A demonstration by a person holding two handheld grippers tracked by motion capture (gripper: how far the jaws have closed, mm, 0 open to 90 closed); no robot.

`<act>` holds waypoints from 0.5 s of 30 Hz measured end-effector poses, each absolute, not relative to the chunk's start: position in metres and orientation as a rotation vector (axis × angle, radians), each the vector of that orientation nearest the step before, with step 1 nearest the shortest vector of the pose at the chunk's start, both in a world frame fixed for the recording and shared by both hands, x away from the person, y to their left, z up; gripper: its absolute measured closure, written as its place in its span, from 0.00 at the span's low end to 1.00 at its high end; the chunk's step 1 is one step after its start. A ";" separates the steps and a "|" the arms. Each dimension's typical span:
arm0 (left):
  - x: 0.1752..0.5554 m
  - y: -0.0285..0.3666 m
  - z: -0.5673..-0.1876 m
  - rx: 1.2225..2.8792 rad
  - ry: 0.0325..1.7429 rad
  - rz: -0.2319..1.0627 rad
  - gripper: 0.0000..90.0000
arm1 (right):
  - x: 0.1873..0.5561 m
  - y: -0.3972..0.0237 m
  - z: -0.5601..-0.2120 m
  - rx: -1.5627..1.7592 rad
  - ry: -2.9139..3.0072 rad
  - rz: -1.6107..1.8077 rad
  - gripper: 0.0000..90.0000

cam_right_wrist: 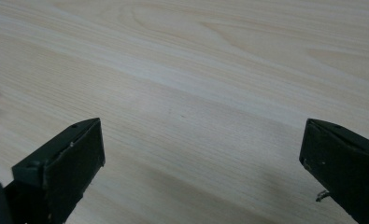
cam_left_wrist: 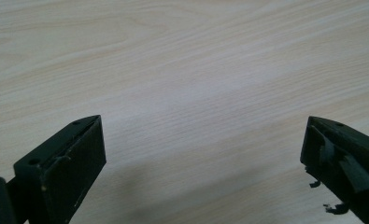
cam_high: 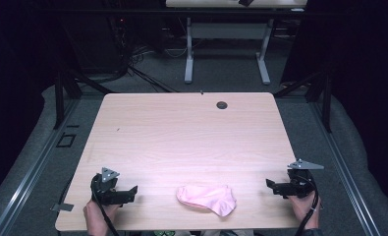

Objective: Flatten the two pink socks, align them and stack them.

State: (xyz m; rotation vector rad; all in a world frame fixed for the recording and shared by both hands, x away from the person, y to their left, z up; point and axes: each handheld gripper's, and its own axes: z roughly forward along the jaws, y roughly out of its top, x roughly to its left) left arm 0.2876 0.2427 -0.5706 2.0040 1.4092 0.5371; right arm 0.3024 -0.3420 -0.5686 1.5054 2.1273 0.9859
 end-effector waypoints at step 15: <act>0.295 0.251 -0.588 2.000 1.445 0.582 0.00 | 0.308 -0.344 -0.585 1.523 2.109 0.881 0.00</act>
